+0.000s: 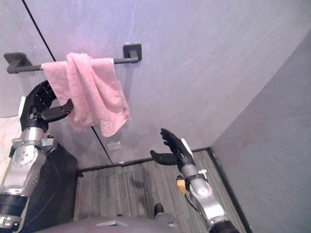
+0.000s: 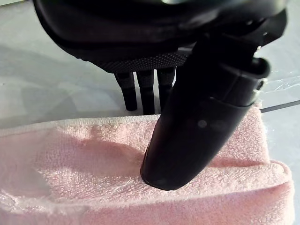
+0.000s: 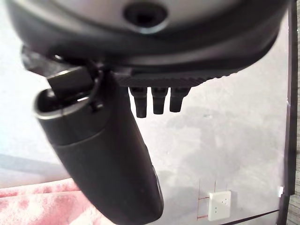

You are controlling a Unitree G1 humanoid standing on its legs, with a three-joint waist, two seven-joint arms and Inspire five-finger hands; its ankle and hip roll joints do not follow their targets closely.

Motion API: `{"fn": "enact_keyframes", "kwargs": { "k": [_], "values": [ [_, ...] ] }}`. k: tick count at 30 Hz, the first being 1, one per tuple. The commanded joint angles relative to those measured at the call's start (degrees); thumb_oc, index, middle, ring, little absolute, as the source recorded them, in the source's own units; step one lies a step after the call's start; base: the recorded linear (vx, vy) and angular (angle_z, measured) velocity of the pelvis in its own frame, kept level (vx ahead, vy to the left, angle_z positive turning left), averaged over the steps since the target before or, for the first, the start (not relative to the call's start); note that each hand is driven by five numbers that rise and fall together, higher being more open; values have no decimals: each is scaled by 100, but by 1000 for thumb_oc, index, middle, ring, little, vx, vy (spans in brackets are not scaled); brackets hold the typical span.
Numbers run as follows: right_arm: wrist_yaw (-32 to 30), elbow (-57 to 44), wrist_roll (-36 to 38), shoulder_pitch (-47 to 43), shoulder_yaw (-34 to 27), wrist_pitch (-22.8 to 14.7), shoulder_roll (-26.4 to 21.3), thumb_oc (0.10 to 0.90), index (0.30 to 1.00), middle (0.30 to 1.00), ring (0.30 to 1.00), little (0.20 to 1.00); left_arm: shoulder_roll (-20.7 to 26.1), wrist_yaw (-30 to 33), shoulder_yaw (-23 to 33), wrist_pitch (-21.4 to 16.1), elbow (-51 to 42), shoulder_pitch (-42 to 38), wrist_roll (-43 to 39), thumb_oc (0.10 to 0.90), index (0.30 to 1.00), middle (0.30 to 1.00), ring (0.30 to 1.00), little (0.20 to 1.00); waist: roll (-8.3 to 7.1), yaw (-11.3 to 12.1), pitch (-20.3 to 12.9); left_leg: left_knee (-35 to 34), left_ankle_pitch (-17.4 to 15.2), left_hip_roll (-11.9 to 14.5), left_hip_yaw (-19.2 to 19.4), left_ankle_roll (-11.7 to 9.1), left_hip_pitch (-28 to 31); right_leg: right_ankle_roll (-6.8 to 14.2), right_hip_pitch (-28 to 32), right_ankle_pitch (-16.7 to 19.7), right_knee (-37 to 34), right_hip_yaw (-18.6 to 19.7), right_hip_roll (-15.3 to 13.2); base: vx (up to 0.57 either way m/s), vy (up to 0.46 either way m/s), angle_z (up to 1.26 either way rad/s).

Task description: Organize the bathroom.

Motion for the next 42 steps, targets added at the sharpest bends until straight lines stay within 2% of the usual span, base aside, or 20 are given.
{"fn": "enact_keyframes", "kwargs": {
  "k": [1,6,7,8,9,10,21,26,27,28,30,37,42],
  "values": [
    [32,-222,-120,-416,-8,-452,-108,800,900,900,900,900,386,-53,430,-623,268,-593,-21,800,900,900,900,900,-27,12,-414,72,-447,-173,85,205,13,405,171,-459,158,-173,-302,0,0,0],
    [-4,-179,-92,-455,25,-474,-99,800,900,900,900,900,400,-158,351,-645,432,-702,-129,800,900,900,900,900,-27,0,-413,76,-456,-181,91,217,23,413,161,-458,184,-180,-310,0,0,0],
    [-31,-170,-107,-464,35,-479,-92,800,900,900,900,900,395,-149,338,-609,451,-729,-89,654,681,681,681,681,-27,-3,-418,74,-458,-183,93,220,27,414,160,-456,180,-173,-308,0,0,0],
    [-37,-167,-107,-466,37,-481,-91,800,900,900,900,900,397,-152,338,-604,457,-732,-90,582,573,573,573,573,-26,-3,-418,72,-458,-183,93,221,28,414,161,-455,178,-172,-308,0,0,0],
    [-48,-176,-89,-464,30,-481,-98,800,900,900,900,900,427,-197,330,-646,544,-748,-157,478,418,418,418,418,-21,-9,-418,72,-457,-186,98,222,31,417,164,-451,176,-168,-309,0,0,0],
    [-47,-184,-94,-462,24,-474,-102,800,900,900,900,900,440,-174,320,-675,589,-768,-145,400,300,300,300,300,-18,-18,-421,70,-458,-186,107,224,33,419,161,-451,175,-163,-308,0,0,0],
    [-107,-442,32,-567,-128,-639,-184,800,900,900,900,900,425,-1,310,-753,706,-751,-38,400,300,300,300,300,-3,-23,-407,66,-467,-201,120,239,44,421,158,-440,176,-168,-307,0,3,-2],
    [-7,-724,143,-1147,-39,-806,-389,800,900,900,900,900,339,-3,85,-710,634,-845,46,400,300,300,300,300,-35,126,-383,75,-466,-213,41,237,36,403,181,-437,170,-241,-319,0,0,0],
    [-9,-727,199,-1220,-24,-791,-420,800,900,900,900,900,335,-6,53,-700,636,-864,53,400,300,300,300,300,-39,143,-382,74,-465,-214,32,236,35,402,185,-435,167,-250,-320,0,0,0],
    [28,-725,574,-1489,-2,-687,-481,800,900,900,900,900,327,-11,-48,-663,639,-948,50,400,300,300,300,300,-60,206,-384,74,-460,-218,2,232,32,394,205,-429,153,-285,-323,0,0,0],
    [1,-578,638,-1811,24,-625,-417,800,900,900,900,900,296,-34,-158,-653,729,-1079,63,400,300,300,300,300,-84,267,-399,84,-460,-223,-35,223,22,384,233,-424,130,-334,-327,11,-29,4],
    [-283,-203,478,-2617,121,-359,-195,800,900,900,900,900,176,-205,-354,-583,717,-1301,109,400,300,300,300,300,-128,462,-432,93,-443,-227,-151,220,-8,348,280,-425,105,-482,-335,20,-25,11],
    [-371,103,565,-2972,121,-115,2,800,900,900,900,900,80,-334,-388,-282,390,-1326,139,400,300,300,300,300,-176,603,-467,92,-444,-225,-249,211,-4,313,352,-442,66,-580,-330,35,-19,15]
  ]
}}
